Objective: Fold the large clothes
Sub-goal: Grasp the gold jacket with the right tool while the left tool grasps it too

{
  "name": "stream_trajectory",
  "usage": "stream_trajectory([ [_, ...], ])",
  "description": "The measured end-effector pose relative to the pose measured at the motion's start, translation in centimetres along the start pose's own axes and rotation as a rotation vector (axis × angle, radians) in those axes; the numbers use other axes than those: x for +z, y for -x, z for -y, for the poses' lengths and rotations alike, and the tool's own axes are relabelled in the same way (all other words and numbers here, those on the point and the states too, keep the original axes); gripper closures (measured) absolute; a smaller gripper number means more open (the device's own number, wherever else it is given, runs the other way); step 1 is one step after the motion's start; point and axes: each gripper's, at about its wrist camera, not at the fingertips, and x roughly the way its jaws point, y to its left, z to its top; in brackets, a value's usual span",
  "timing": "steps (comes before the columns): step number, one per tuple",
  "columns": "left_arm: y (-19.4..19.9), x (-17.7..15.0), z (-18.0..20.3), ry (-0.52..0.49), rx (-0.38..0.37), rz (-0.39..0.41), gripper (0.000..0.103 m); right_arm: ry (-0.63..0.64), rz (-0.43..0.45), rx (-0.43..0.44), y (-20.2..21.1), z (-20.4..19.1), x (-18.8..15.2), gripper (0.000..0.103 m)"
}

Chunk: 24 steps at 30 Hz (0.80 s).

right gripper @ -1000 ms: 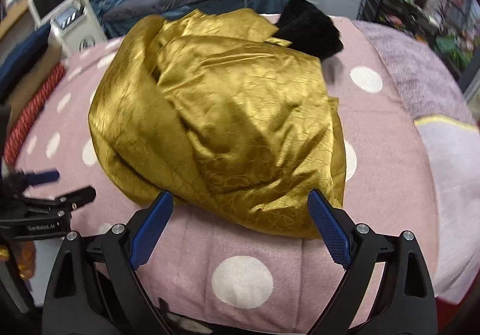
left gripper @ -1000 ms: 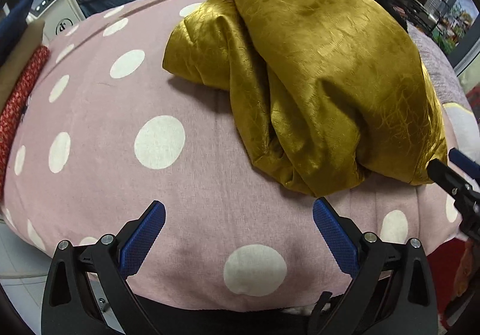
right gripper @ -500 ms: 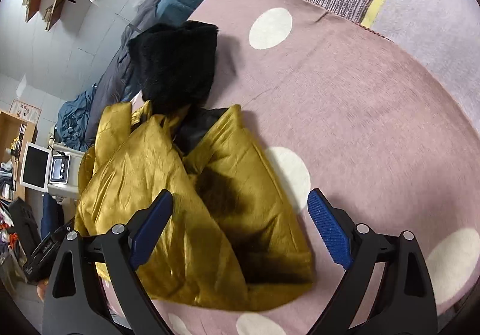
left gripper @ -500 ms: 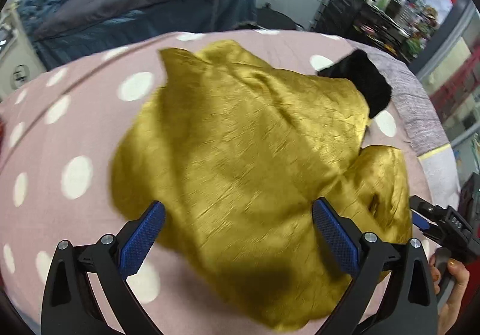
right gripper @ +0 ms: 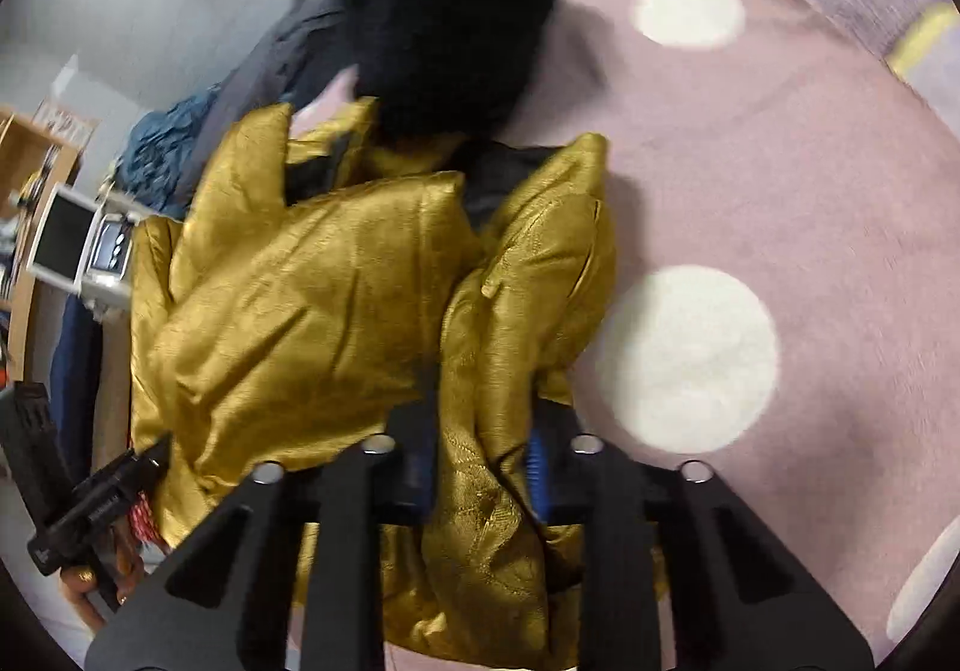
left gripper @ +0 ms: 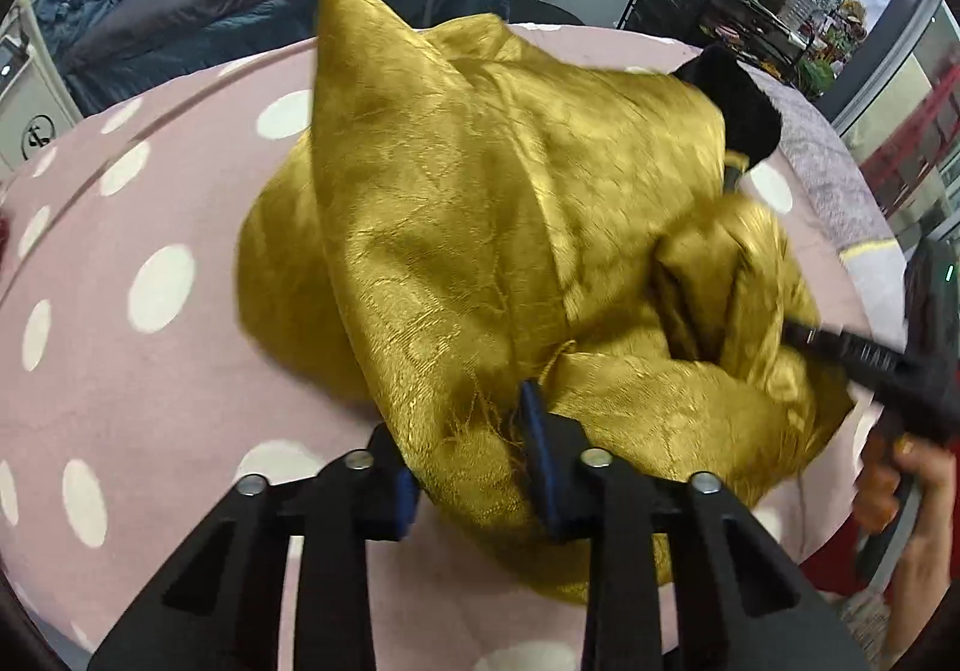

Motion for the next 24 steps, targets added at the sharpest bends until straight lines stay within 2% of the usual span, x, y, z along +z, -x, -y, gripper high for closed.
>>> stream_trajectory([
  [3,1.3,-3.9,-2.3,0.033,0.059,-0.013,0.083,0.16,0.058,0.052,1.5,-4.7,-1.1,0.088],
  [5,1.5,-7.0,-4.7,0.105,0.094,-0.045,0.083,0.286,0.085,0.109,2.6,-8.5,-2.2,0.089],
  [7,1.4,-10.0,-7.5,0.217,0.095,-0.088,0.08,0.396,0.087,0.162,3.2,-11.8,-4.0,0.089],
  [9,1.4,-12.6,-10.7,0.359,0.123,-0.111,0.064,0.508,0.057,0.202,3.2,-14.7,-6.1,0.089],
  [10,1.6,-13.9,-12.7,0.444,0.18,-0.11,0.059,0.551,0.034,0.21,3.1,-15.9,-7.4,0.089],
  [12,2.9,-16.0,-16.0,0.572,0.276,-0.067,0.033,0.615,-0.009,0.213,2.3,-17.2,-9.8,0.089],
  [14,4.9,-17.7,-19.2,0.7,0.363,0.0,0.026,0.639,-0.028,0.188,1.9,-17.3,-11.1,0.088],
  [16,7.0,-18.0,-21.3,0.757,0.406,0.064,0.026,0.602,-0.041,0.156,1.9,-15.4,-12.1,0.086],
  [19,9.1,-15.0,-21.5,0.7,0.426,0.14,0.025,0.478,-0.095,0.119,0.9,-11.3,-12.5,0.083],
  [21,9.8,-11.7,-20.0,0.595,0.418,0.193,0.016,0.401,-0.115,0.083,0.9,-8.4,-12.5,0.079],
  [23,9.6,-7.8,-16.9,0.465,0.378,0.227,0.015,0.335,-0.108,0.059,1.3,-6.0,-12.2,0.072],
  [24,9.4,-5.7,-15.1,0.402,0.348,0.24,0.015,0.306,-0.098,0.048,1.8,-4.9,-12.3,0.061],
])
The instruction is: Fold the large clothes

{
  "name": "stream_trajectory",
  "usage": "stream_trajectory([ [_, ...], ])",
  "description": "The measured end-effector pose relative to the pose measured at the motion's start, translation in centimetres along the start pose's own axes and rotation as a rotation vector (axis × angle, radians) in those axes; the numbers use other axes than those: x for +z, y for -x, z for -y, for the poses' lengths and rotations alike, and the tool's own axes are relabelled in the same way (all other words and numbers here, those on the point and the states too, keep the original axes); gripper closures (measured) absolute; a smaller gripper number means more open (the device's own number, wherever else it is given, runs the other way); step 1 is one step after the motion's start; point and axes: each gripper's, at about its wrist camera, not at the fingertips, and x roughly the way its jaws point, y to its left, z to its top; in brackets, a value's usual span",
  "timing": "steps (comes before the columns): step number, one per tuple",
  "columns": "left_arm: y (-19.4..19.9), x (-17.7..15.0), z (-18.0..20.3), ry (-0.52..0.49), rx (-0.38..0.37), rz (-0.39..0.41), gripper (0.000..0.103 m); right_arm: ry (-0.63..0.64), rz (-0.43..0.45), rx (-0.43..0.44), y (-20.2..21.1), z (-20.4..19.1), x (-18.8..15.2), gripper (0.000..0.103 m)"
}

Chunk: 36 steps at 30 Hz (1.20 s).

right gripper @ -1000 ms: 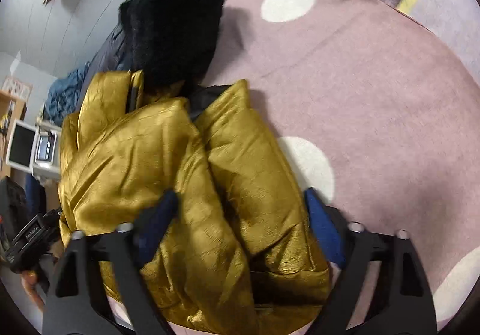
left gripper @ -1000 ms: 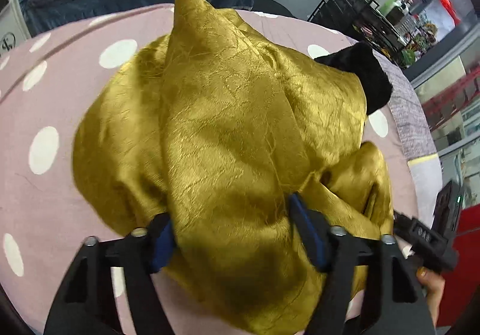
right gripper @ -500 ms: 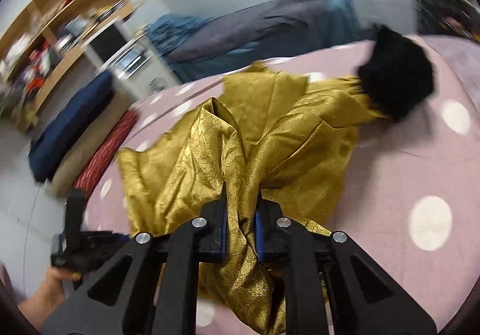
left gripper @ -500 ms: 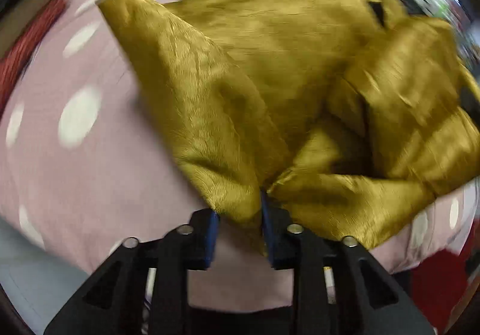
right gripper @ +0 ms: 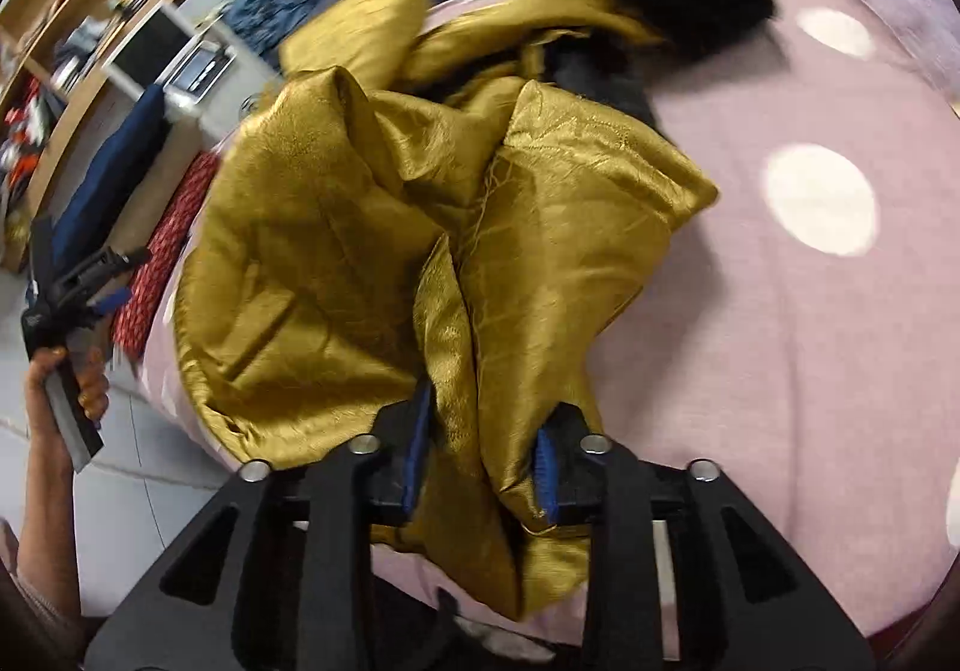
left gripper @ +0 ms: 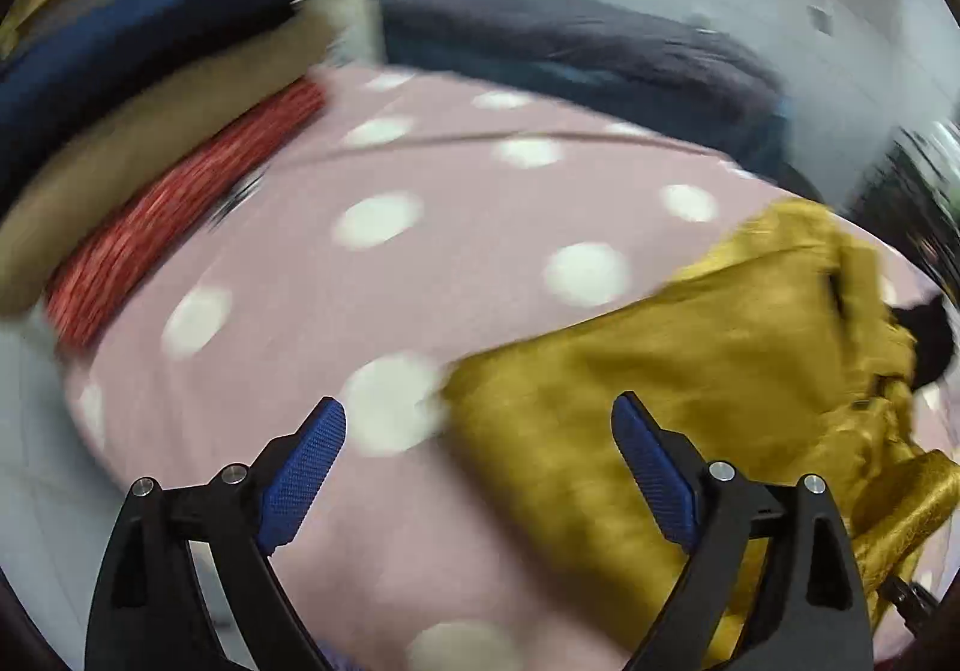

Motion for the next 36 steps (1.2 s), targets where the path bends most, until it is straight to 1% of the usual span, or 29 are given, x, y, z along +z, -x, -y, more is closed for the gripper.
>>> stream_trajectory([
  [1,0.2,1.2,3.2,-0.068,-0.051,0.016,0.015,-0.035,0.012,-0.016,0.5,0.9,0.1,0.053],
  [4,0.6,3.8,12.3,-0.255,-0.183,0.053,0.009,-0.145,0.06,-0.034,2.2,4.0,-0.3,0.051],
  [5,0.5,4.2,15.6,-0.331,-0.204,0.05,0.006,-0.185,0.073,-0.043,2.5,4.9,-0.2,0.051],
  [6,0.3,4.1,19.3,-0.423,-0.205,0.037,0.006,-0.22,0.083,-0.036,2.7,5.7,-0.1,0.051],
  [7,-0.3,3.8,23.1,-0.535,-0.19,0.03,0.006,-0.257,0.093,-0.013,3.6,7.1,-0.2,0.051],
  [8,-0.7,3.0,26.3,-0.621,-0.179,0.038,0.006,-0.294,0.1,0.016,3.8,7.8,-0.3,0.051],
  [9,-1.7,2.6,29.4,-0.693,-0.169,0.039,0.006,-0.32,0.099,0.035,3.7,8.3,-0.3,0.051],
  [10,-2.6,1.8,31.5,-0.737,-0.156,0.019,0.006,-0.332,0.092,0.039,3.4,8.3,-0.2,0.051],
  [11,-4.2,1.3,33.1,-0.774,-0.141,-0.029,0.006,-0.343,0.083,0.036,3.2,8.3,0.1,0.051],
  [13,-7.8,0.4,36.6,-0.84,-0.116,-0.165,0.007,-0.347,0.081,0.041,3.1,8.6,0.0,0.051],
  [14,-9.1,-0.2,37.4,-0.87,-0.095,-0.19,0.009,-0.343,0.081,0.042,3.1,8.6,0.0,0.051],
  [15,-10.1,-1.0,37.7,-0.907,-0.064,-0.196,0.016,-0.343,0.08,0.04,2.9,8.4,0.2,0.051],
  [16,-11.2,-1.7,38.3,-0.95,-0.006,-0.189,0.025,-0.344,0.077,0.038,2.6,8.3,0.5,0.051],
  [17,-11.9,-1.9,38.4,-0.969,0.036,-0.175,0.041,-0.346,0.073,0.04,2.4,8.3,0.4,0.051],
  [18,-12.2,-1.6,38.1,-0.957,0.043,-0.167,0.051,-0.347,0.07,0.042,2.3,8.0,0.1,0.051],
  [19,-12.3,-0.5,37.2,-0.896,0.019,-0.176,0.057,-0.344,0.067,0.041,2.4,8.1,-0.2,0.051],
  [20,-12.4,0.9,36.3,-0.826,-0.005,-0.19,0.069,-0.336,0.063,0.039,2.2,8.2,-0.3,0.051],
  [21,-12.2,2.5,35.1,-0.747,-0.029,-0.198,0.075,-0.326,0.059,0.034,2.1,8.0,-0.3,0.051],
  [22,-11.9,4.3,33.3,-0.659,-0.045,-0.189,0.077,-0.316,0.057,0.029,2.2,7.9,-0.6,0.051],
  [24,-10.9,7.1,30.0,-0.537,-0.04,-0.147,0.079,-0.287,0.052,0.018,2.4,7.5,-0.9,0.051],
  [26,-9.6,9.6,24.7,-0.406,-0.022,-0.103,0.079,-0.259,0.051,0.007,2.2,7.0,-0.7,0.051],
  [27,-9.3,10.6,21.9,-0.337,-0.011,-0.095,0.079,-0.252,0.051,0.004,2.0,6.7,-0.6,0.051],
  [29,-8.8,11.9,14.8,-0.165,0.009,-0.099,0.079,-0.246,0.046,0.006,1.7,6.4,-0.4,0.051],
  [30,-8.5,12.1,11.2,-0.087,0.025,-0.1,0.079,-0.246,0.043,0.008,1.4,6.3,-0.3,0.051],
  [31,-8.1,11.8,7.7,-0.017,0.059,-0.097,0.079,-0.247,0.041,0.01,1.2,6.2,-0.2,0.051],
  [33,-7.6,9.8,1.8,0.08,0.112,-0.116,0.079,-0.243,0.037,0.016,0.9,6.1,-0.1,0.051],
  [34,-7.8,8.6,-1.3,0.136,0.131,-0.141,0.078,-0.241,0.034,0.018,0.6,6.0,-0.1,0.051],
  [35,-7.7,6.9,-3.8,0.184,0.14,-0.165,0.075,-0.242,0.036,0.03,0.3,5.8,0.1,0.051],
  [36,-7.7,5.2,-5.7,0.227,0.151,-0.192,0.066,-0.243,0.035,0.038,0.3,5.7,0.2,0.051],
])
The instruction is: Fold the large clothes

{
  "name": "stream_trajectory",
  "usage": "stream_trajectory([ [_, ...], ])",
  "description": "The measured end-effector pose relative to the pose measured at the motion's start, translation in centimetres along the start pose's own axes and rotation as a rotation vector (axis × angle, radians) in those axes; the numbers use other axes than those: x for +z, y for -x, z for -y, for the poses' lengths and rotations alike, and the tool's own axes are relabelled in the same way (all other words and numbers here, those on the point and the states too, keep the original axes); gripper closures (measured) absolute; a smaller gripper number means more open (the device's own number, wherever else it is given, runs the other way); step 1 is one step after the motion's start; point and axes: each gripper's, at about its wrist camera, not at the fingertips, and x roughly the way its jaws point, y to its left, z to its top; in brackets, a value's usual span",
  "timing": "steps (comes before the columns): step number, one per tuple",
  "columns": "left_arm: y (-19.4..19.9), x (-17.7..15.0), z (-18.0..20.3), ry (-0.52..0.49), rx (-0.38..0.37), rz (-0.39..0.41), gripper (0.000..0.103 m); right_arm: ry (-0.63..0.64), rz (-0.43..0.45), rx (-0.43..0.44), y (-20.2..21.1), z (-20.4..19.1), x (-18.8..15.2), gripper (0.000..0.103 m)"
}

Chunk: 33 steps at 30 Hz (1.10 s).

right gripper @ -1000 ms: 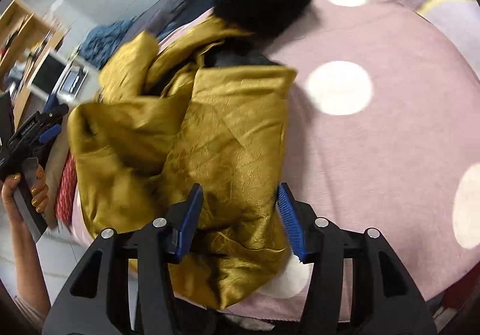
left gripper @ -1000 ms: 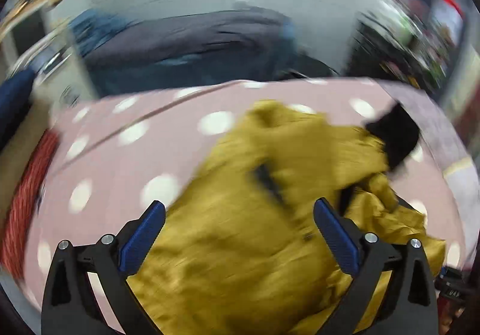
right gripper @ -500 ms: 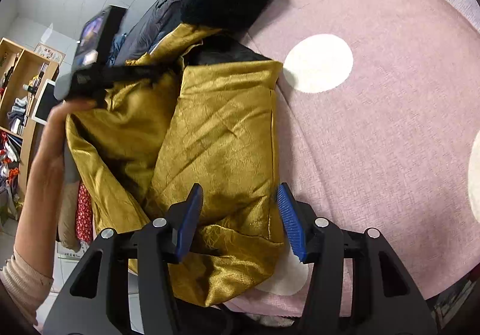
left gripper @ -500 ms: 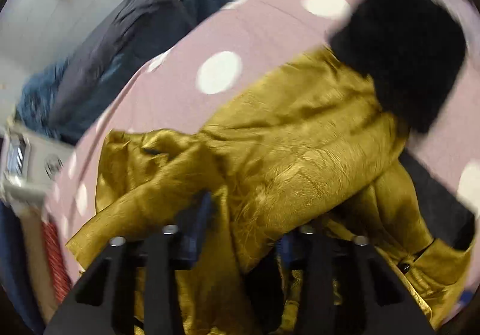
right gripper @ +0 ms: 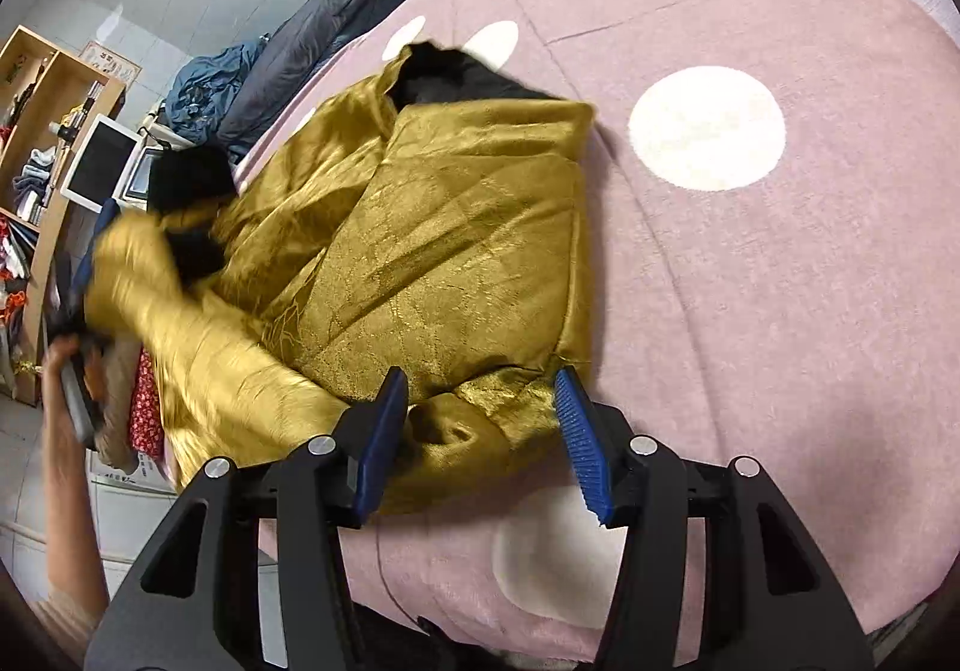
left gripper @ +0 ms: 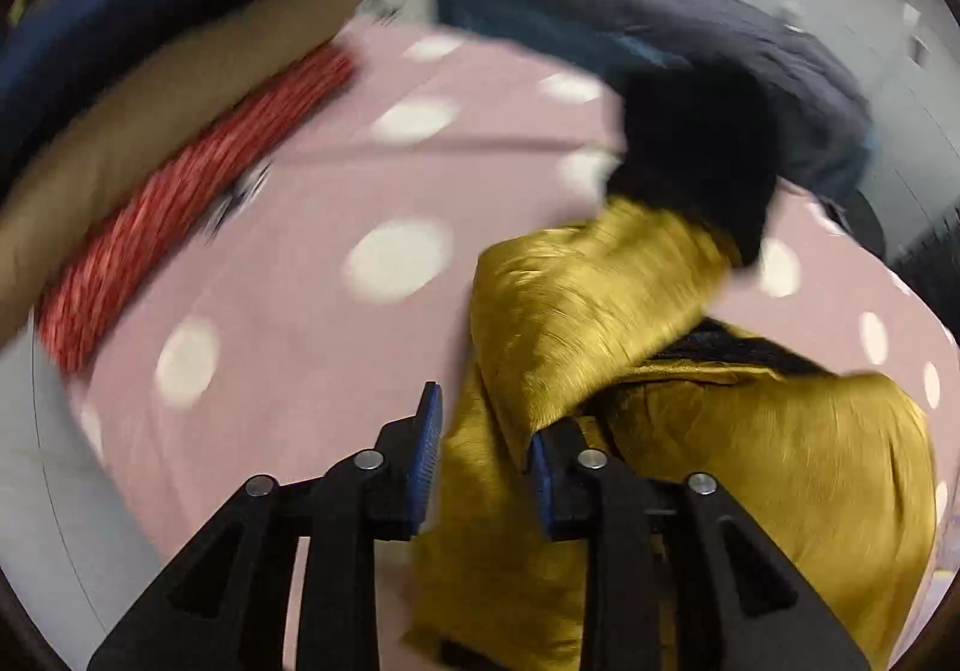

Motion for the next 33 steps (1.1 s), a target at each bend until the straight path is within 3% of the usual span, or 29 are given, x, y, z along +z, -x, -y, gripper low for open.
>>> stream_trajectory([
  [1,-0.5,-1.3,-2.0,0.031,0.018,-0.027,0.061,0.001,-0.005,0.006,-0.3,-0.2,0.2,0.051],
  [3,-0.2,-3.0,-4.9,0.079,0.011,-0.041,0.035,0.011,-0.021,0.008,-1.0,-0.8,0.5,0.051],
  [5,1.7,-3.7,-6.6,0.126,-0.028,-0.001,0.033,0.02,-0.033,-0.003,-1.7,-1.3,0.8,0.051],
  [7,4.6,-3.2,-5.7,0.127,-0.082,0.098,0.024,0.016,-0.038,-0.002,-2.1,-1.5,0.9,0.051],
  [9,8.8,-2.4,-3.8,0.088,-0.118,0.252,0.007,-0.016,-0.037,0.002,-1.9,-1.3,0.7,0.051],
  [11,12.1,-1.4,-0.8,0.017,-0.161,0.36,0.006,-0.069,-0.037,0.014,-1.6,-1.0,0.6,0.051],
  [12,13.1,-0.7,1.0,-0.033,-0.192,0.378,0.006,-0.095,-0.037,0.019,-1.5,-0.8,0.6,0.051],
  [15,12.7,1.6,7.3,-0.226,-0.327,0.299,0.006,-0.179,-0.053,0.052,-0.8,0.5,0.1,0.051],
  [17,9.5,2.6,13.1,-0.392,-0.399,0.174,0.006,-0.234,-0.073,0.08,-0.5,1.2,-0.3,0.051],
  [21,1.5,2.4,23.9,-0.734,-0.338,-0.085,0.006,-0.324,-0.125,0.146,-0.4,2.1,-1.2,0.051],
  [25,-5.6,0.3,30.6,-0.964,-0.32,-0.352,0.007,-0.41,-0.16,0.222,-0.7,2.4,-2.0,0.051],
  [27,-9.0,-2.5,32.7,-1.131,-0.192,-0.389,0.007,-0.458,-0.177,0.259,-1.5,2.6,-2.2,0.051],
  [29,-11.1,-5.0,33.9,-1.233,-0.104,-0.385,0.007,-0.487,-0.201,0.28,-2.3,2.7,-2.4,0.051],
  [32,-11.3,-6.6,34.3,-1.25,-0.155,-0.314,0.007,-0.454,-0.244,0.27,-3.6,1.8,-2.7,0.052],
  [33,-10.8,-6.6,34.1,-1.225,-0.197,-0.293,0.015,-0.429,-0.254,0.261,-4.0,1.3,-2.9,0.061],
])
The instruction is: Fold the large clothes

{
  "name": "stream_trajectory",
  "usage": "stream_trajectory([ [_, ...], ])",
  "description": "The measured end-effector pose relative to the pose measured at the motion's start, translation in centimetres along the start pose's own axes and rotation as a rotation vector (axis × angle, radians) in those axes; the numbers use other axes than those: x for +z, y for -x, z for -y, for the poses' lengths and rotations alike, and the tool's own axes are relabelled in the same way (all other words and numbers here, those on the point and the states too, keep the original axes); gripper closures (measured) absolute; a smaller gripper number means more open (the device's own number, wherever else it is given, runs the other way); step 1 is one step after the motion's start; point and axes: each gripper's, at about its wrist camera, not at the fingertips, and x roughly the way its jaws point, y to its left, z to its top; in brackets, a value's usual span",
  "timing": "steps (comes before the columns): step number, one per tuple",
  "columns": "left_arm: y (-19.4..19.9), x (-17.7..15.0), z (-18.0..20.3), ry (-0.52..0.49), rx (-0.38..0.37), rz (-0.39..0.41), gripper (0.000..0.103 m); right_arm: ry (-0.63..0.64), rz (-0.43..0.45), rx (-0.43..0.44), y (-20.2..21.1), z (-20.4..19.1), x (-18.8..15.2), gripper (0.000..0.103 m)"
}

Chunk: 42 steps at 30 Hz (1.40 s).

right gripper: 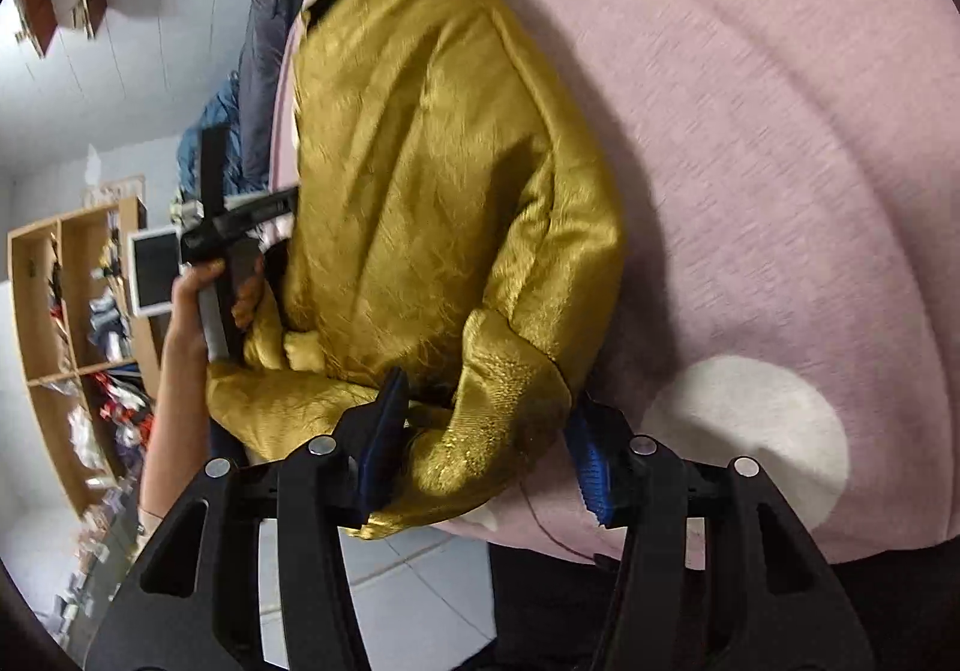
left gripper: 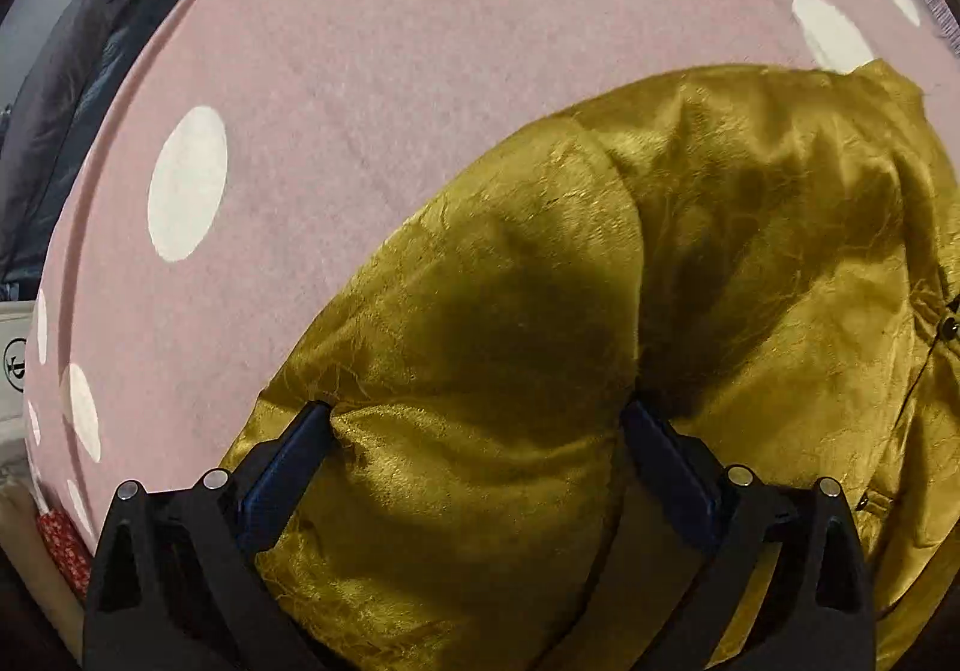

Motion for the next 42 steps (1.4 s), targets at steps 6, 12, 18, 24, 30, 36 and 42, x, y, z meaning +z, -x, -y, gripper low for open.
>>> stream_trajectory([
  [6,2.6,-2.3,0.9,0.061,-0.018,0.087,0.085,0.163,0.078,-0.076,0.2,-2.7,-0.6,0.093],
  [12,9.4,-5.3,1.9,0.196,-0.027,0.297,0.096,0.459,0.347,-0.098,6.5,-9.5,-0.7,0.097],
  [18,20.6,-12.7,1.0,0.4,-0.085,0.608,0.096,0.677,0.56,-0.027,14.1,-15.2,-1.3,0.097],
  [24,31.8,-21.8,1.7,0.558,0.045,0.884,0.103,0.761,0.564,0.42,21.3,-19.0,-1.5,0.097],
  [30,46.4,-31.4,6.5,0.58,0.161,1.328,0.103,1.007,0.541,0.767,28.2,-25.4,-4.3,0.097],
  [36,46.8,-32.0,9.5,0.607,0.201,1.43,0.009,1.097,0.517,0.89,30.4,-30.3,-6.4,0.097],
  [42,36.9,-30.6,9.0,0.551,-0.003,1.236,0.006,1.067,0.648,0.627,30.3,-30.2,-5.0,0.097],
])
